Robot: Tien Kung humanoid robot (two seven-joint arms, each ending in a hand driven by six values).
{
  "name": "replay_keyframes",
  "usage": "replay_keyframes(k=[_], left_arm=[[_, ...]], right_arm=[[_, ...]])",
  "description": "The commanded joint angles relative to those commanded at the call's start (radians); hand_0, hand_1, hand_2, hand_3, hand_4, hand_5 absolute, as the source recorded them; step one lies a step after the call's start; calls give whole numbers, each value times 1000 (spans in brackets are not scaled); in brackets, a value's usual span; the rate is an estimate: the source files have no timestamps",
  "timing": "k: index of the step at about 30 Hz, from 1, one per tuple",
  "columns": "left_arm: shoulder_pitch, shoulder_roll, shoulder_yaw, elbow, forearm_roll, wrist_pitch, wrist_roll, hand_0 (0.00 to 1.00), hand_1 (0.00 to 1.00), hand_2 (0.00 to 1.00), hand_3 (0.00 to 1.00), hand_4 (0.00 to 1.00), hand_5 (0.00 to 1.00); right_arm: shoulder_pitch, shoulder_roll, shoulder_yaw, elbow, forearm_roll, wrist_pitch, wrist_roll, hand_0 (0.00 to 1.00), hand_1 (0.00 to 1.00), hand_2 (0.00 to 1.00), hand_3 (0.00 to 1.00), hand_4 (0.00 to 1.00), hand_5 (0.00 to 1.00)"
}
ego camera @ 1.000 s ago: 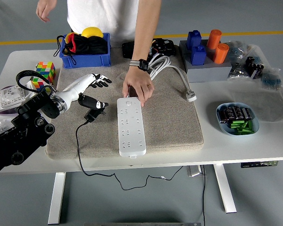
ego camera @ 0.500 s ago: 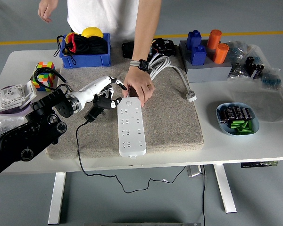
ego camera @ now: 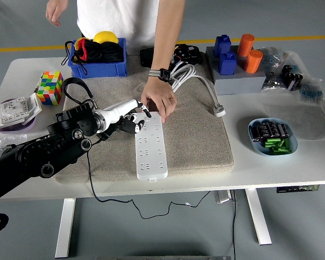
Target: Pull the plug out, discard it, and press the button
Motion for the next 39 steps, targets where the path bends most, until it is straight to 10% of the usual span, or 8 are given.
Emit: replay_keyframes(k=[39], left_arm=[[-88, -53, 112, 143, -49, -16, 22, 46, 2, 83, 676, 420, 2]], right_arm=[[3, -8, -4, 0, 2, 0, 0, 757, 668, 656, 621, 668, 506]])
